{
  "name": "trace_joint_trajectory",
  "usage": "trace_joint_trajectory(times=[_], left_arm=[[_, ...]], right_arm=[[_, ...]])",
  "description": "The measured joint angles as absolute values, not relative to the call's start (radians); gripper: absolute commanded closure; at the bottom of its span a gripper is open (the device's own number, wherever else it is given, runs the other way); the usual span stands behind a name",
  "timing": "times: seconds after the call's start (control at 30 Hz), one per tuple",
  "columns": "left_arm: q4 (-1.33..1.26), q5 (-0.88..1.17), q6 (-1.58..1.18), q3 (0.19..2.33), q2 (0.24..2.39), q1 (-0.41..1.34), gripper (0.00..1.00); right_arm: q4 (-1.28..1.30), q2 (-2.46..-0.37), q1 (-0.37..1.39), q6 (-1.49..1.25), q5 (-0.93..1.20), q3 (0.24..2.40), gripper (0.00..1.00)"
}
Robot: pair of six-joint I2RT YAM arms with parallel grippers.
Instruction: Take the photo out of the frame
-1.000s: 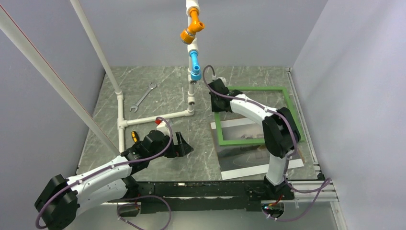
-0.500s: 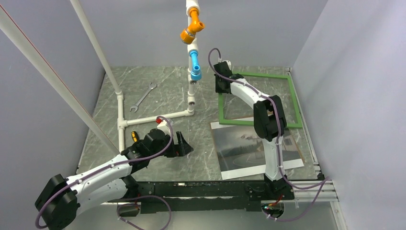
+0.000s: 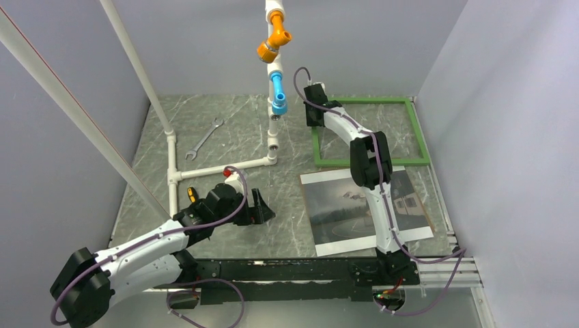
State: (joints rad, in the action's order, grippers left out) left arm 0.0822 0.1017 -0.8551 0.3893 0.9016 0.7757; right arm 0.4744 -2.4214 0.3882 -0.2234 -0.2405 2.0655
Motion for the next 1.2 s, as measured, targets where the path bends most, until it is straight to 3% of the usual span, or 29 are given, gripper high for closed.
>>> trace_joint_trajectory(times=[0.67,0.7,0.8,0.87,1.2], left_arm=[[0.096,0.112,-0.855,0.422,0.916,0.776,0.08],[0.096,0.113,-0.855,0.422,0.916,0.776,0.08],[0.096,0.116,-0.857,0.422,0.916,0.776,0.08],[0.096,0.118,-0.859,0.422,0.917,0.776,0.08],[0.095,0.128,-0.859,0.422,0.921,0.776,0.08]], right_arm=[[0.462,-2.534,0.361,-0.164,-0.227,2.249,1.0],[0.463,-2.539,0.361,-0.159,-0.228,2.254,0.97],[0.463,-2.549,0.361,-0.155,-0.23,2.262,0.7],[0.464,-2.551,0.361,-0.157,-0.23,2.263,0.58],[0.533,-2.535,0.361,-0.17,-0.233,2.301,0.34]])
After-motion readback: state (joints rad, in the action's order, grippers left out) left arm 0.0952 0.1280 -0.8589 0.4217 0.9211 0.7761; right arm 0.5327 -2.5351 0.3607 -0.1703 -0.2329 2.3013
